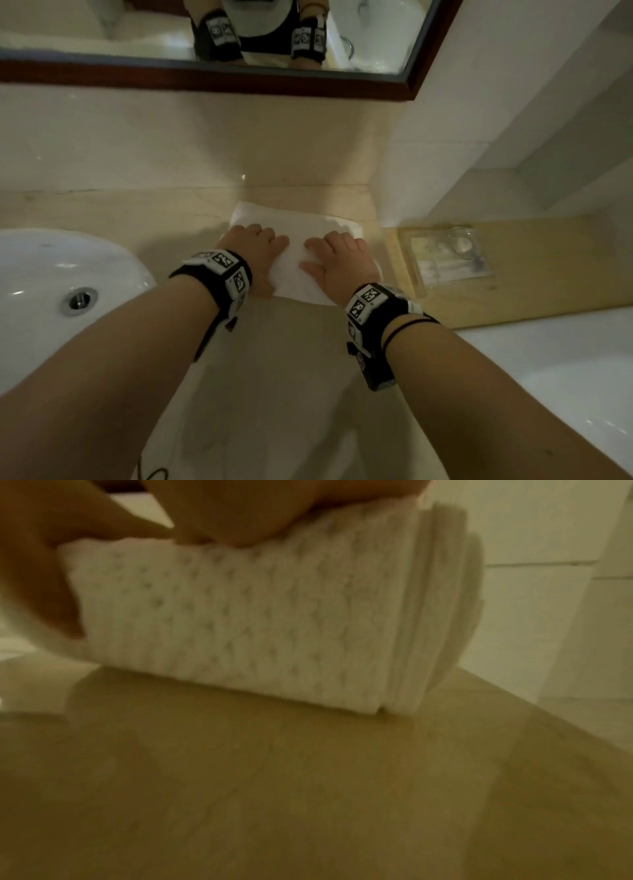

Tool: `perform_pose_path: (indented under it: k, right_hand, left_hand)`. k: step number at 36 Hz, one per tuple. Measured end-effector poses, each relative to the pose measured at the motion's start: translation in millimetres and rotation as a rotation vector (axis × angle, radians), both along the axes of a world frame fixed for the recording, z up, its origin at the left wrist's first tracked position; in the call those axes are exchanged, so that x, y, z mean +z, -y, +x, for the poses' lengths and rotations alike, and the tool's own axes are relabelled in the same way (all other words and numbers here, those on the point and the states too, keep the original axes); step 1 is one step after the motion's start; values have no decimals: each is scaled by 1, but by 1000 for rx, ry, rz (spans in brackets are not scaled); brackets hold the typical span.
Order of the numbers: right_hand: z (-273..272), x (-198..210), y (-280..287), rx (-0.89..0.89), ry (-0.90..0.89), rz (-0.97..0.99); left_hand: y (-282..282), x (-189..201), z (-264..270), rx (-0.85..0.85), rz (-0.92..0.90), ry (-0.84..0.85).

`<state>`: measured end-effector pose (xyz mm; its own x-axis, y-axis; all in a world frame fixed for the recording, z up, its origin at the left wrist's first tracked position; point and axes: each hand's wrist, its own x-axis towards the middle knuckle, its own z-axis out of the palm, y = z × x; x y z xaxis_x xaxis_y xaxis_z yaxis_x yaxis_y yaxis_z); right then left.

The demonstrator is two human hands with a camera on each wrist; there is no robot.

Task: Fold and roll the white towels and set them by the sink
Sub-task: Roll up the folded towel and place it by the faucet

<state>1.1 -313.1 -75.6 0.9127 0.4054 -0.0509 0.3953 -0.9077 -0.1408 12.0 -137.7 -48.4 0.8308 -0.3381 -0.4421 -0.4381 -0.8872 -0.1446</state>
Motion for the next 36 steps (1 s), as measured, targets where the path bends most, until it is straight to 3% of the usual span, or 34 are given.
perform_pose_path:
  k: [4,11,14,17,22,26,30,36]
  right_hand:
    - [-16,-4,-3,-13,190,96]
    - [-20,8,3,164,-107,-74]
    - [-19,14,-4,188,-113,-127]
    - [-18,16,-11,214,-159,-137]
    - [1,27,-24,130,-398,-153]
    - [14,24,-36,54,-584,-96]
    - [13,24,-44,76,-524,-132]
    - [-11,27,-40,91,-197,-66]
  left_hand:
    - [5,6,9,79,-32,-126]
    - [2,7,-2,361,-180,-462]
    - [-3,6,-9,418,-228,-525]
    - [-13,5,-18,402,-230,-490]
    - [-28,12,-41,128,-108,-119]
    - [-31,7,-60,51,37,-24]
    - [-30,0,-59,103,26,23]
    - [-25,10,-29,182,-27,-126]
